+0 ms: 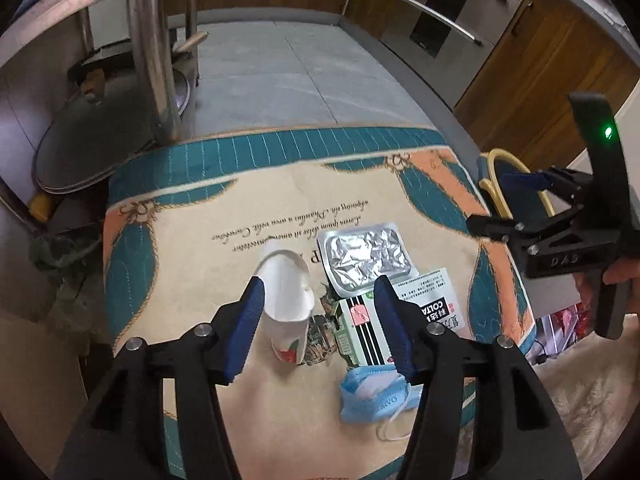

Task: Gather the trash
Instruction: 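Lift the red floral mask with the left tool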

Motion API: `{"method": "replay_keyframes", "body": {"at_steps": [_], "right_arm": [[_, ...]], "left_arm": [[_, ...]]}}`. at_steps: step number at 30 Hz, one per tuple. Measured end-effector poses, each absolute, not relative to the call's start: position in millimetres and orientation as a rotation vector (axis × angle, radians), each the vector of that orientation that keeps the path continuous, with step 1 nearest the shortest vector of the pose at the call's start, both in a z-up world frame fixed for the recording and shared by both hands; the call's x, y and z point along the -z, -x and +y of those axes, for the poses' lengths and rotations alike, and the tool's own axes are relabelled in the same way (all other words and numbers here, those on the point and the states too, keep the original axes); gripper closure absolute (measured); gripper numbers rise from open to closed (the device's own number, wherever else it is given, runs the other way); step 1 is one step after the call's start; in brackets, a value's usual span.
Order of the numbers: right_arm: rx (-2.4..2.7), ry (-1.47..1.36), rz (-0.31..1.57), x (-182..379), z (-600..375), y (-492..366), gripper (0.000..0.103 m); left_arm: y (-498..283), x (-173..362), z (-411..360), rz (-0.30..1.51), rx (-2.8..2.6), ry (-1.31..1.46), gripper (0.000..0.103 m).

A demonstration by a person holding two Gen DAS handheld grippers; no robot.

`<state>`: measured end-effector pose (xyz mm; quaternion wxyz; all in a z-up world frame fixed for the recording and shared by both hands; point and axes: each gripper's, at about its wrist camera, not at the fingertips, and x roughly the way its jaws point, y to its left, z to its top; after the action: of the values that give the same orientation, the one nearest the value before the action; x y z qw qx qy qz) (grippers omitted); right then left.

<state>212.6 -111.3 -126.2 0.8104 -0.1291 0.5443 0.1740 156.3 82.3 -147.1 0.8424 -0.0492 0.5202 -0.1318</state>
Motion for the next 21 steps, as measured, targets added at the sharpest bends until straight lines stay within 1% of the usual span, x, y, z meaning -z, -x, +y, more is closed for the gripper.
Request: {"method": "replay_keyframes", "body": {"at_steps": [2, 4, 8, 11, 17, 21], "right_arm": [[-0.373, 0.260, 1.164, 124.6, -113.7, -214.6, 0.007], [-0.372, 0.252, 1.163, 124.1, -114.4, -215.7, 0.007], [-0.381, 0.247, 1.164, 123.7, -114.5, -215.3, 0.007], [-0.385, 0.256, 1.166, 123.9, -112.4, -214.2, 0.007], [-0.382, 0.255, 1.167, 123.6, -113.3, -214.4, 0.007], [-0.380, 0.255, 1.166, 123.6, -114.4, -214.7, 0.007]], "left_arm": [[-158.1, 149.2, 79.7, 1.093, 0.247, 0.056, 0.043], [-160.8, 152.5, 82.7, 1.105, 0.242, 0.065, 0.043], [-161.8, 158.1, 82.7, 1.109, 0.185, -0.002, 0.042], [-161.3, 152.5, 85.6, 1.081, 0.217, 0.039, 0.042], [-154.7, 155.8, 63.4, 1.113, 0.323, -0.004, 0.042], [-155.4, 147.5, 76.8, 1.062, 0.238, 0.013, 0.042]]}}
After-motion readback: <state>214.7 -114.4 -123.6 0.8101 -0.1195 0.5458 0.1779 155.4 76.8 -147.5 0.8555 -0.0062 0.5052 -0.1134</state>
